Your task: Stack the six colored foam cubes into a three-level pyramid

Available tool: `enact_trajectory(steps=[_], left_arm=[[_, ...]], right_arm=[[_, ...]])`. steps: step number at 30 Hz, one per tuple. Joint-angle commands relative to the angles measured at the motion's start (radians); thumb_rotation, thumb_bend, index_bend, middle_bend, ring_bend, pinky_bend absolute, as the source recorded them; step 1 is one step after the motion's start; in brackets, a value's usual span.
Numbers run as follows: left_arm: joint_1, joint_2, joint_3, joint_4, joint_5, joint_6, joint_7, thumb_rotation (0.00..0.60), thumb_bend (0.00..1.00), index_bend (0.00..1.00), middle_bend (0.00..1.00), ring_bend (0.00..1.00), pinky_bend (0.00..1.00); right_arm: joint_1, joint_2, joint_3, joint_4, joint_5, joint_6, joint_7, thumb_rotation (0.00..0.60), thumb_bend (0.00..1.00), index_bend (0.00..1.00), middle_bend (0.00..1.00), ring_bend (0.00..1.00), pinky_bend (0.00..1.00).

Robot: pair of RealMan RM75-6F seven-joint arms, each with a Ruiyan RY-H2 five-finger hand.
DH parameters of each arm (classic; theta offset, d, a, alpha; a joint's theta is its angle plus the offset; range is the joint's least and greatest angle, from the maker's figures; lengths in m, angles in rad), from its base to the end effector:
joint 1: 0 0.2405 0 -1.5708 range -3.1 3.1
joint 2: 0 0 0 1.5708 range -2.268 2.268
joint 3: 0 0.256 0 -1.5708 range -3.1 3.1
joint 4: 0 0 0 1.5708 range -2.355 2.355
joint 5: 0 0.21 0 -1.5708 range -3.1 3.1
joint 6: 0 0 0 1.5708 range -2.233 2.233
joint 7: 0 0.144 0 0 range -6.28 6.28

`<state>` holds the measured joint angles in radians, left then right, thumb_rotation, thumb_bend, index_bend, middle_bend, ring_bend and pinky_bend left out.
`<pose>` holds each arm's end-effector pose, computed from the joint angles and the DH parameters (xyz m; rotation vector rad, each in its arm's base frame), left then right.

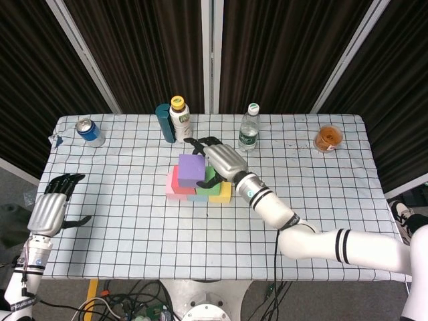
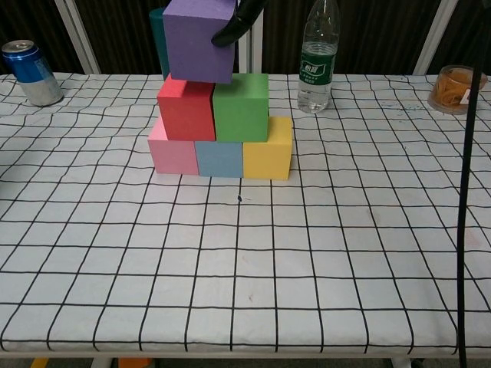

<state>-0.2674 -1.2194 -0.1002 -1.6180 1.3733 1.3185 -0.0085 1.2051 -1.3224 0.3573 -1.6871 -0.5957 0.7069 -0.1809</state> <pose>-0.2806 0.2435 0.1162 -1.4270 -1.0376 -1.0006 0.0247 -0.3921 0.0347 1.9667 -1.3119 1.1621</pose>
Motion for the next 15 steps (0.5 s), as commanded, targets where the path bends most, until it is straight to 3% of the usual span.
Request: enact_trajectory(steps=[1, 15], left_arm=[[0.001, 0.0, -0.001, 0.0, -0.002, 0.0, -0.003, 0.6, 0.09, 0.14, 0.12, 0.07, 0.1], [-0.001, -0.003, -0.002, 0.005, -0.004, -0.008, -0.014, 0.6, 0.09, 0.14, 0.12, 0.07, 0.1]], right_arm=[[0.023, -0.022, -0.016, 0.036, 0.021, -0.011, -0.013, 0.6, 0.19, 0.0, 0.38, 0.07, 0.02], [0.058, -0.038, -0.047, 0.06, 0.049, 0.018, -0.03, 0.6, 0.19, 0.0, 0.37, 0.07, 0.02]])
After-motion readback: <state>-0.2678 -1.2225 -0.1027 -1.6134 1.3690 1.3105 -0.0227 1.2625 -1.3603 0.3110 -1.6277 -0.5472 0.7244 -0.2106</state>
